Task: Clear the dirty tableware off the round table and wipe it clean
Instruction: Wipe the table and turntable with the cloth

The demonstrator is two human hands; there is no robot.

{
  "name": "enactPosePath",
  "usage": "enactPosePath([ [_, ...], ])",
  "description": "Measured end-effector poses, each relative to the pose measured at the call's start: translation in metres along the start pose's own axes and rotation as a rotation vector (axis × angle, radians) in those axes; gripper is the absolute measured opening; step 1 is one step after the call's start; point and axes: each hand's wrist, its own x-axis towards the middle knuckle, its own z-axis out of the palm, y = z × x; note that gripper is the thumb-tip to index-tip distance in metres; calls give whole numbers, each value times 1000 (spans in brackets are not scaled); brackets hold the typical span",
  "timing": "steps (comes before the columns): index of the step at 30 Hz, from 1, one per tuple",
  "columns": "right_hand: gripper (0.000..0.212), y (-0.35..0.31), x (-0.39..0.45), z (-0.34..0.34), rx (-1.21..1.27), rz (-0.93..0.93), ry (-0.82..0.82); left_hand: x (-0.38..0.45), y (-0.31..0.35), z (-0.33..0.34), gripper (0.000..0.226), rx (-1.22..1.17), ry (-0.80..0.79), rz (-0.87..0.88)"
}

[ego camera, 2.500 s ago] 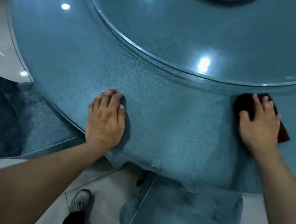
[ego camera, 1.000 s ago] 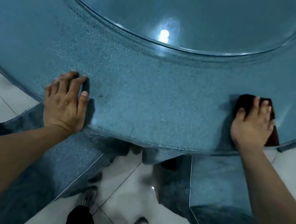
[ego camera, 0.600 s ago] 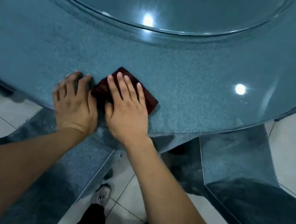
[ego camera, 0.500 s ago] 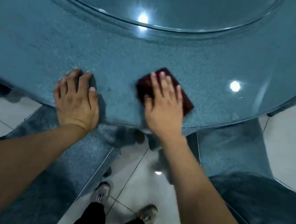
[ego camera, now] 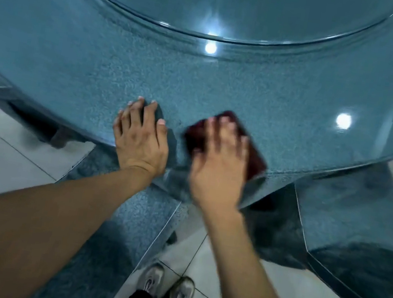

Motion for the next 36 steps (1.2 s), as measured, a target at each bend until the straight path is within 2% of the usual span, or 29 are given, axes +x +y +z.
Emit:
enactPosePath([
  [2, 64, -42, -4, 3, 70, -147, -55, 4, -1, -7, 63, -81, -36, 10],
  [5, 65, -14, 9, -11, 91, -246, -135, 10, -23, -26, 63, -221, -108, 98],
  [6, 67, 11, 16, -17, 65, -184, -132, 11, -34, -34, 59, -218, -132, 175],
  [8, 71, 71, 37, -25, 38, 103, -38, 15, -63, -46, 49, -113, -129, 320],
  [10, 77, 121, 53, -37, 9, 389, 31, 27, -99, -52, 41, -27, -119, 360],
  [12, 80, 134, 59, -42, -9, 533, 13, 45, -132, -55, 39, 9, -110, 350],
  [15, 78, 84, 58, -28, -52, 534, 22, 78, -175, -59, 38, 31, -62, 371],
  [19, 70, -83, 47, 26, -61, 192, 22, 127, -209, -65, 41, 7, -34, 404],
  [22, 71, -207, 45, 59, -27, 21, -59, 163, -225, -66, 44, -34, -52, 429],
  [24, 71, -226, 47, 60, -25, -48, -106, 189, -233, -66, 45, -49, -58, 454],
  [26, 70, -199, 50, 53, -28, -72, -113, 212, -240, -64, 46, -41, -72, 485],
  [28, 69, -147, 58, 40, -57, 104, -53, 226, -247, -59, 49, -22, -97, 514],
  [30, 72, -81, 74, 23, -89, 453, 14, 229, -253, -54, 50, -22, -103, 502],
  [32, 78, -31, 97, 8, -93, 719, 62, 228, -254, -51, 50, -19, -108, 484],
  [34, 81, -17, 126, 5, -62, 863, 89, 230, -253, -50, 49, -27, -125, 470],
  [36, 82, -41, 159, 18, -58, 858, 120, 231, -253, -50, 47, -37, -126, 458],
])
